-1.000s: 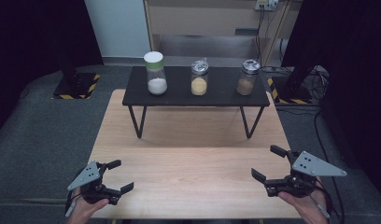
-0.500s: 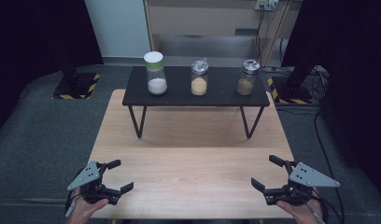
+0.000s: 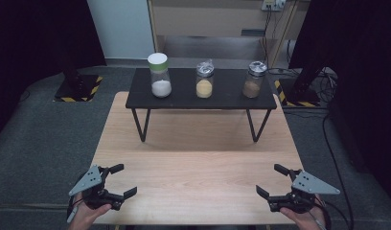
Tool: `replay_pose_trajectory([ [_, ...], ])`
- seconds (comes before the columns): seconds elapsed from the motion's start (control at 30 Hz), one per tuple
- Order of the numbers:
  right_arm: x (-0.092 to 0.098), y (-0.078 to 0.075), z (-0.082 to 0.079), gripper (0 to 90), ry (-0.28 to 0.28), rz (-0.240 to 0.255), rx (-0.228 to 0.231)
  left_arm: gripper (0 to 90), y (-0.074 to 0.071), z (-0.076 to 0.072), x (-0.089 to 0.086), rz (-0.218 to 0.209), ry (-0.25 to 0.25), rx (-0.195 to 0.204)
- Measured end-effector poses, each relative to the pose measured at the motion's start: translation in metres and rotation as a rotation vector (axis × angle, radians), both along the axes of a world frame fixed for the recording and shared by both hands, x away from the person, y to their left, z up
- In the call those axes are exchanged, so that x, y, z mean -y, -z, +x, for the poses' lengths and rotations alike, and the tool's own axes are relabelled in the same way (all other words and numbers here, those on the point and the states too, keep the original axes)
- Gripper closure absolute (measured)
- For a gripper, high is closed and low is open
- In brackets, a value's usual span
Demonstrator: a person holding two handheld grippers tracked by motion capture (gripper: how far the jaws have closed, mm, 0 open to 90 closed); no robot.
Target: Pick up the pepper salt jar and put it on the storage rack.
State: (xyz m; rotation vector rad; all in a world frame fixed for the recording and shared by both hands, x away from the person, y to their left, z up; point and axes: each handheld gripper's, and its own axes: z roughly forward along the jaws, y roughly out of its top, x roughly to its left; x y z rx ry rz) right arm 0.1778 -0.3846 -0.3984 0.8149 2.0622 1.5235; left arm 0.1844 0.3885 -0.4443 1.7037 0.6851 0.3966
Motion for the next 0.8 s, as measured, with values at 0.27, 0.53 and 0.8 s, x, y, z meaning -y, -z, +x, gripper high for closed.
replay_pose_trajectory([
  [0.27, 0.001, 0.01, 0.003, 5.3, 0.014, 0.001, -0.01, 0.7, 0.0, 0.0, 0.0, -0.002, 0.002, 0.002],
  [0.53, -0.001, 0.016, 0.005, 5.4, 0.023, -0.018, -0.017, 0.7, 0.0, 0.0, 0.0, -0.003, 0.006, 0.005],
  [0.8, 0.002, 0.022, 0.008, 5.4, 0.023, -0.005, -0.025, 0.7, 0.0, 0.0, 0.0, -0.003, 0.009, 0.008],
])
